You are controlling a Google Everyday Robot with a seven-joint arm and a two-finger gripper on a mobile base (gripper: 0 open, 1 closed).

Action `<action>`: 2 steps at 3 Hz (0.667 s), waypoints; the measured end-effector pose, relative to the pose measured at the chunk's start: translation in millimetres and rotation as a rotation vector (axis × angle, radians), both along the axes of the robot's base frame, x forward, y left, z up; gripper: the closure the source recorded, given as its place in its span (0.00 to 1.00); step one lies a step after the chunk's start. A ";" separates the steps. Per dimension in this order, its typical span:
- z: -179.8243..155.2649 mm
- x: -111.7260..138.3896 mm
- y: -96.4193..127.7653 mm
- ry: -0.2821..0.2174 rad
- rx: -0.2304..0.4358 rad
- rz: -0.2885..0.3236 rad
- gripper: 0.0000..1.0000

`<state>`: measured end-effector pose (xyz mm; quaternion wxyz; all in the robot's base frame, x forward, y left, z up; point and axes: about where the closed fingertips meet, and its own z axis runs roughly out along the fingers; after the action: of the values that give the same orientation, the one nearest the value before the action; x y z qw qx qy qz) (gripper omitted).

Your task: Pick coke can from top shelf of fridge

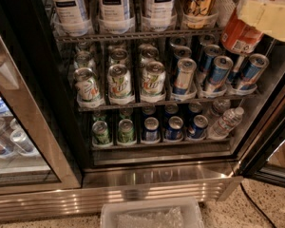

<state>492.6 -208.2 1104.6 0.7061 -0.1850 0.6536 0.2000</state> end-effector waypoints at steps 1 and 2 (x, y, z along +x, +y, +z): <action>-5.6 -7.9 14.0 0.002 -0.030 0.026 1.00; -29.2 -27.6 33.6 0.045 -0.080 0.077 1.00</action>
Offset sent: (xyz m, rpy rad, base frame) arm -0.0535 0.0507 -0.0660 -0.1309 0.1093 0.1431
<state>465.0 -174.6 1075.4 0.6750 -0.2333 0.6693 0.2050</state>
